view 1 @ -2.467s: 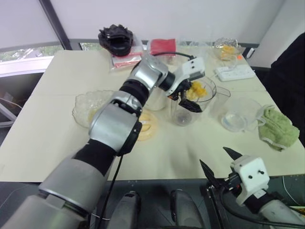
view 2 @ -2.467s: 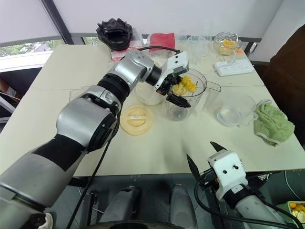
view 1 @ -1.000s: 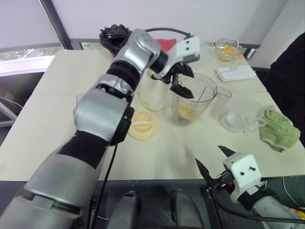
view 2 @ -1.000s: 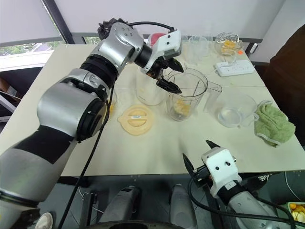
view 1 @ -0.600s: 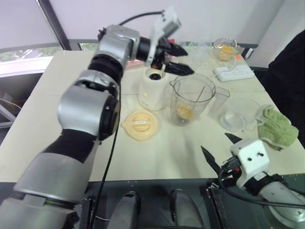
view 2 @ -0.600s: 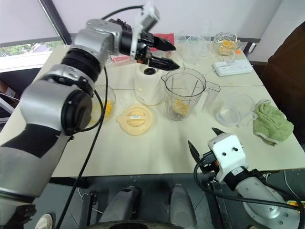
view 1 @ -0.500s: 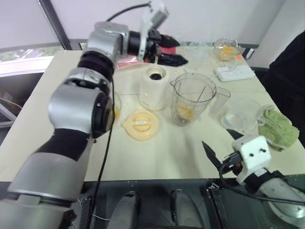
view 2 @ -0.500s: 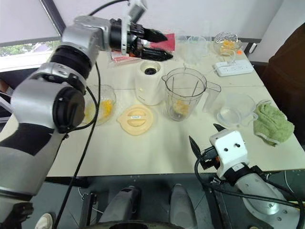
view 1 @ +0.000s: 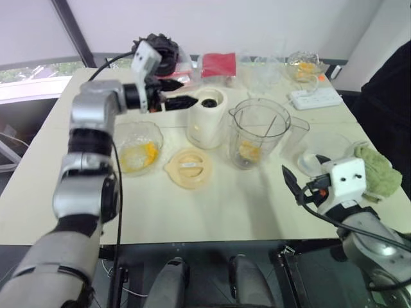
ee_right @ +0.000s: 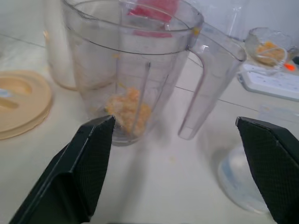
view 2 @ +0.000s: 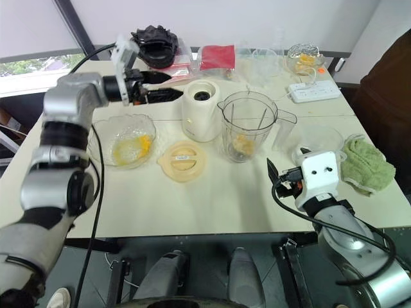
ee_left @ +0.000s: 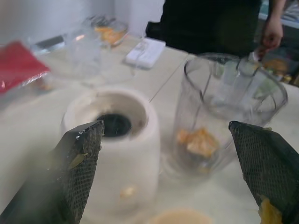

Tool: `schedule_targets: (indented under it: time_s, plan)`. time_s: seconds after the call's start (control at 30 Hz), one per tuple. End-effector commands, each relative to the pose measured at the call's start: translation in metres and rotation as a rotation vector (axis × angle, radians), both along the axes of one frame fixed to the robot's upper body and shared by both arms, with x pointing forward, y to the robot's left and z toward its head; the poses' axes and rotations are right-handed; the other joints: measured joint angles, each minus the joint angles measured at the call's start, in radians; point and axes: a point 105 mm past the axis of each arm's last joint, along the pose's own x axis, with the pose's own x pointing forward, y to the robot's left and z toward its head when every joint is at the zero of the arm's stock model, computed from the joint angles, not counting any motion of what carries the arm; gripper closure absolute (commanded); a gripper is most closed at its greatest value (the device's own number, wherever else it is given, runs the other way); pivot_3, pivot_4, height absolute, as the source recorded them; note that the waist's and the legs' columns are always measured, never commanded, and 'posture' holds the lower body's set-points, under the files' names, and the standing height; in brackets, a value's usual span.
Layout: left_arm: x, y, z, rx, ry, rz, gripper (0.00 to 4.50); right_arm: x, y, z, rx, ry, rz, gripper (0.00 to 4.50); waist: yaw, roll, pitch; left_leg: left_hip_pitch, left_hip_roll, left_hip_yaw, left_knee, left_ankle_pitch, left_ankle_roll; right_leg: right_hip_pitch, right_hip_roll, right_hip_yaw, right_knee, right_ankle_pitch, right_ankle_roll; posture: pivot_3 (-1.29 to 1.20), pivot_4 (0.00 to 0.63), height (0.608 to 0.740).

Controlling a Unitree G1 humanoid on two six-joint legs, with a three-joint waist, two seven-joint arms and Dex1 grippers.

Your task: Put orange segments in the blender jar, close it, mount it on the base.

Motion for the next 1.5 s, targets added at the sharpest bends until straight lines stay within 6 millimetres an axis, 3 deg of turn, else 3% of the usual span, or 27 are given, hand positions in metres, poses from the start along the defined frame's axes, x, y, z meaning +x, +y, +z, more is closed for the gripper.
schedule_targets:
  time_s: [0.03, 0.23, 0.37, 0.67, 0.9, 1.07, 1.5]
  plan:
    - [-0.024, -0.002, -0.003, 0.02, -0.058, 0.03, 0.05, 0.014, -0.007, 0.0, 0.007, -0.042, -0.073, 0.2, 0.001, 0.001, -0.001, 0.0, 0.0, 0.0, 0.0, 0.0, 0.0, 0.0, 0.0, 0.0, 0.0, 0.0, -0.001, 0.0, 0.15, 0.74]
    - [-0.052, -0.009, -0.034, 0.03, -0.048, 0.038, 0.05, 0.038, -0.007, -0.004, 0.055, -0.053, -0.12, 0.2, 0.007, 0.001, -0.001, 0.0, 0.0, 0.0, 0.0, 0.001, -0.001, 0.0, 0.0, 0.0, 0.0, 0.002, -0.003, 0.0, 0.15, 0.74]
    - [-0.059, -0.014, -0.049, 0.038, -0.037, 0.048, 0.05, 0.054, -0.009, -0.005, 0.068, -0.063, -0.156, 0.2, 0.003, 0.002, -0.001, 0.001, 0.0, 0.0, 0.0, 0.001, -0.002, 0.0, 0.0, 0.0, 0.0, 0.002, -0.003, 0.0, 0.15, 0.74]
    - [-0.061, -0.02, -0.052, 0.015, -0.033, 0.086, 0.05, 0.076, -0.015, -0.004, 0.102, -0.082, -0.208, 0.2, 0.003, 0.003, -0.001, 0.001, 0.0, 0.001, -0.001, 0.001, -0.001, 0.0, 0.001, 0.0, -0.001, 0.002, -0.003, 0.0, 0.15, 0.74]
    - [-0.063, -0.022, -0.055, 0.01, -0.03, 0.093, 0.05, 0.08, -0.017, -0.007, 0.106, -0.075, -0.213, 0.2, 0.002, 0.003, -0.001, 0.001, 0.0, 0.001, -0.002, 0.001, -0.002, -0.001, 0.001, 0.0, -0.001, 0.002, -0.003, 0.0, 0.15, 0.74]
    - [-0.064, -0.025, -0.057, 0.008, -0.03, 0.087, 0.05, 0.074, -0.019, -0.01, 0.056, -0.059, -0.195, 0.2, 0.002, 0.003, -0.001, 0.001, 0.0, 0.001, -0.002, 0.001, -0.002, -0.001, 0.001, 0.0, -0.001, 0.002, -0.003, 0.0, 0.15, 0.74]
    - [-0.065, -0.028, -0.064, 0.014, -0.02, 0.061, 0.05, 0.019, -0.066, 0.014, 0.038, -0.139, -0.391, 0.2, 0.003, 0.003, -0.001, 0.002, 0.001, 0.001, -0.006, 0.001, -0.002, -0.002, 0.0, 0.0, -0.002, 0.002, -0.004, 0.0, 0.15, 0.74]
